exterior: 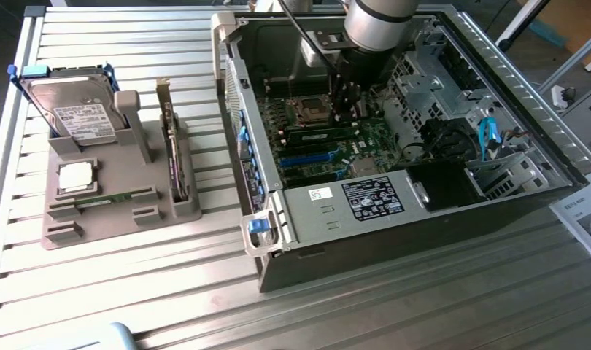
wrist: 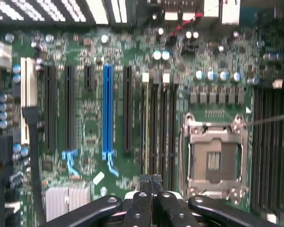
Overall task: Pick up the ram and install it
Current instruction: 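Press down the ram until it locks into place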
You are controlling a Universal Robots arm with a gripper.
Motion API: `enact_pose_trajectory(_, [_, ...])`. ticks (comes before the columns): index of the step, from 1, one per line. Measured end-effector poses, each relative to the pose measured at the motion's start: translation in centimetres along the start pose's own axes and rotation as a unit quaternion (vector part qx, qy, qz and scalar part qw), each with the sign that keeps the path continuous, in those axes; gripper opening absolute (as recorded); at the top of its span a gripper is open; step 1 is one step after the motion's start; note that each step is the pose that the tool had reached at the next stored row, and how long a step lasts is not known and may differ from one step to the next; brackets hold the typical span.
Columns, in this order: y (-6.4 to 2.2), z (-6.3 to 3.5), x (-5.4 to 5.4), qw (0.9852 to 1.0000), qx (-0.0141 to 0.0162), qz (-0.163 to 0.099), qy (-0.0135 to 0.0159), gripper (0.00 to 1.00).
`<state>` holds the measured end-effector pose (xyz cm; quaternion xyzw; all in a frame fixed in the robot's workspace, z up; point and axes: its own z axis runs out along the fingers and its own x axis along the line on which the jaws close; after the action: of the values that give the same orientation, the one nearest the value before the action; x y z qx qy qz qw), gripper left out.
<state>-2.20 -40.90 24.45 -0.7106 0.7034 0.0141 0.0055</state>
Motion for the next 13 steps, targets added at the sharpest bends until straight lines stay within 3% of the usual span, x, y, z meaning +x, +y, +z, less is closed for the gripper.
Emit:
enact_pose_trajectory(4, [1.15, 0.13, -0.02, 1.0, 0.0, 0.0, 0.0, 0.11])
enact_pose_trajectory(13, [1.21, 0.89, 0.01, 1.0, -0.0001, 0.0, 0.0001, 0.11])
